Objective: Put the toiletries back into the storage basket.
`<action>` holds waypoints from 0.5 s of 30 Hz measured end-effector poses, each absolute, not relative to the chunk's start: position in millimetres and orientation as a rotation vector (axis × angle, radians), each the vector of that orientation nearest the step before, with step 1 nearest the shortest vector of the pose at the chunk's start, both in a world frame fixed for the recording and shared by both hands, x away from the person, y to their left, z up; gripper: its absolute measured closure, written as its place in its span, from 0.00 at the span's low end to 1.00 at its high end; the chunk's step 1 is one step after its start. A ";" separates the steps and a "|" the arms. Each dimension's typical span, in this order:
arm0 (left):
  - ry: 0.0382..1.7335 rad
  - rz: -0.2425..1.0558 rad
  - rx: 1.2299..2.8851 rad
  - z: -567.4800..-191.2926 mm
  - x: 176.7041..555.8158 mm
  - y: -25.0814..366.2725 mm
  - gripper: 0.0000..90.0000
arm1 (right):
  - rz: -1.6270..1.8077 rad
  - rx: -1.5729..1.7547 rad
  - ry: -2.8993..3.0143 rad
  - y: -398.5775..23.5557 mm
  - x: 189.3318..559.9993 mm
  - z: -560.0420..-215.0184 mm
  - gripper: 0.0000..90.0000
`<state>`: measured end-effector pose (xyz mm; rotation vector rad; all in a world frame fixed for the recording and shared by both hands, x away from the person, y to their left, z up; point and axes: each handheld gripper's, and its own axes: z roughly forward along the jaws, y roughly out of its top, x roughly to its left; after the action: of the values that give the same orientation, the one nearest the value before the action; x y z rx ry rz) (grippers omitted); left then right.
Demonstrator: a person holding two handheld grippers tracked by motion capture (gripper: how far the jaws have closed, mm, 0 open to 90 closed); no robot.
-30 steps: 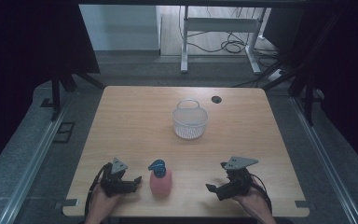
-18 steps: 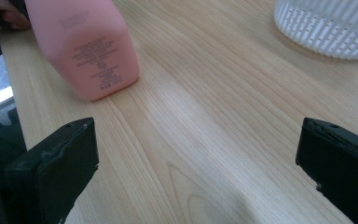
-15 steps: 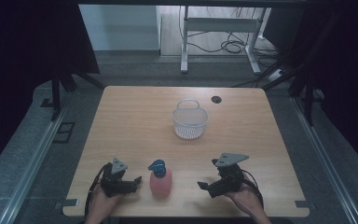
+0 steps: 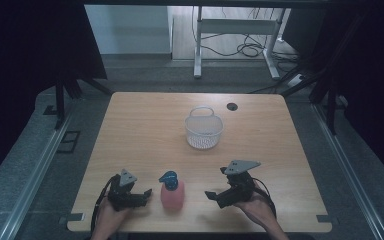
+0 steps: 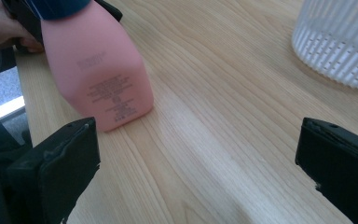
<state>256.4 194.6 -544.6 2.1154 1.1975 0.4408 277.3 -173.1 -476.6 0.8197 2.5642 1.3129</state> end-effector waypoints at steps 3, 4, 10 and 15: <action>1.198 0.441 2.115 -544.6 256.3 194.6 0.13 | 1.313 0.808 2.566 -165.8 279.4 -475.0 0.00; 1.198 0.441 2.115 -544.6 256.3 194.6 0.13 | 1.316 0.806 2.566 -164.5 279.7 -474.6 0.00; 1.199 0.441 2.113 -544.7 256.3 194.5 0.13 | 1.344 0.783 2.564 -154.9 282.1 -471.9 0.00; 1.200 0.439 2.110 -544.8 256.3 194.3 0.13 | 1.361 0.752 2.567 -148.8 282.8 -469.3 0.03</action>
<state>256.3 194.3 -544.8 2.1096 1.2004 0.4395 282.8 -148.8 -469.3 0.7522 2.5670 1.3614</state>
